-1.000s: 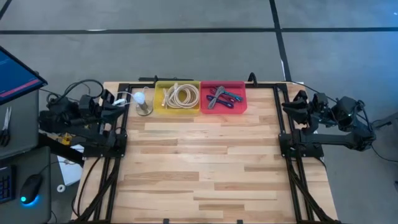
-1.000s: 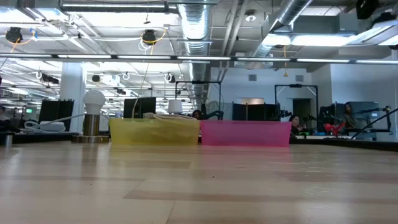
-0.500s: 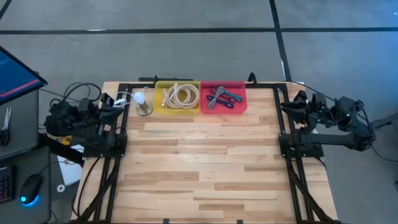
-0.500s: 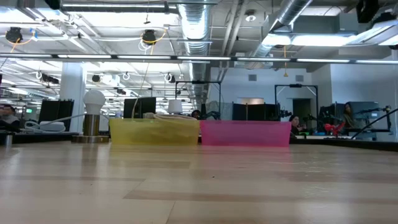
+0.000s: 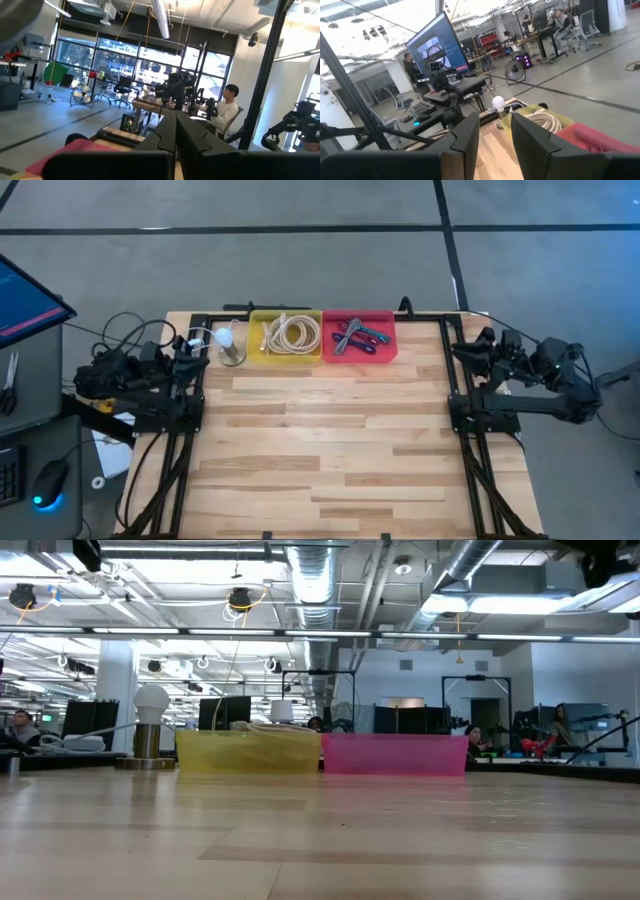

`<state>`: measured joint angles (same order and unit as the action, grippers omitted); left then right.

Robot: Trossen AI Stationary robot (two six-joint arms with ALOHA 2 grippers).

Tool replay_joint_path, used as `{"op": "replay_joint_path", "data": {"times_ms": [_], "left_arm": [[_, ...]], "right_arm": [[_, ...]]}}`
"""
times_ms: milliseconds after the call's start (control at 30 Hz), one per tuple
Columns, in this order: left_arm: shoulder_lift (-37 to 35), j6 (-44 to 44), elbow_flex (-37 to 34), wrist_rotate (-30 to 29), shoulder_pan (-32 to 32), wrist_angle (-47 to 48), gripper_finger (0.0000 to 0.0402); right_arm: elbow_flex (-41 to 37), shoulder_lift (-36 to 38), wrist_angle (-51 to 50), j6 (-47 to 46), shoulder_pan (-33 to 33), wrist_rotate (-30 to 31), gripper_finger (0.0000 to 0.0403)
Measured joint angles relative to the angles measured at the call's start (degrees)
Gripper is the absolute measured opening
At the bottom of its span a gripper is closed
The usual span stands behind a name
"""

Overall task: Pick & Place USB Port
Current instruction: Return to Home Position

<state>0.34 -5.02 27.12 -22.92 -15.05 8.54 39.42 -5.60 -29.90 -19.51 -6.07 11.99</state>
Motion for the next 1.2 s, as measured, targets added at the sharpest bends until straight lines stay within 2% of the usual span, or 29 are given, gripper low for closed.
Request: {"op": "replay_joint_path", "data": {"times_ms": [200,367,600,833,967,1067,1200], "left_arm": [[0.0,0.0,0.0,0.2,0.0,-0.9,0.0006],[0.0,0.1,0.0,0.2,0.0,-1.1,0.0006],[0.0,1.0,0.0,0.2,0.0,-1.0,0.0006],[0.0,3.3,-0.8,-0.2,0.0,-1.0,0.0006],[-0.1,3.2,-3.8,-1.9,0.0,-1.1,0.0006],[-0.1,3.3,-6.2,-4.4,0.0,-1.4,0.0006],[-0.2,4.5,-9.4,-4.7,0.0,-3.5,0.0006]], "right_arm": [[0.2,5.4,-3.4,-0.7,0.0,0.1,0.0107],[0.4,5.3,-3.6,1.7,0.0,0.1,0.0107],[-0.5,5.3,-8.4,-0.3,0.0,1.6,0.0107],[-0.8,5.3,-7.8,-0.2,0.0,1.9,0.0107],[-4.0,5.3,-6.2,0.0,0.0,2.0,0.0107],[-8.0,5.3,-1.8,0.1,0.0,2.0,0.0107],[-13.5,5.3,3.0,0.8,0.0,2.1,0.0107]]}}
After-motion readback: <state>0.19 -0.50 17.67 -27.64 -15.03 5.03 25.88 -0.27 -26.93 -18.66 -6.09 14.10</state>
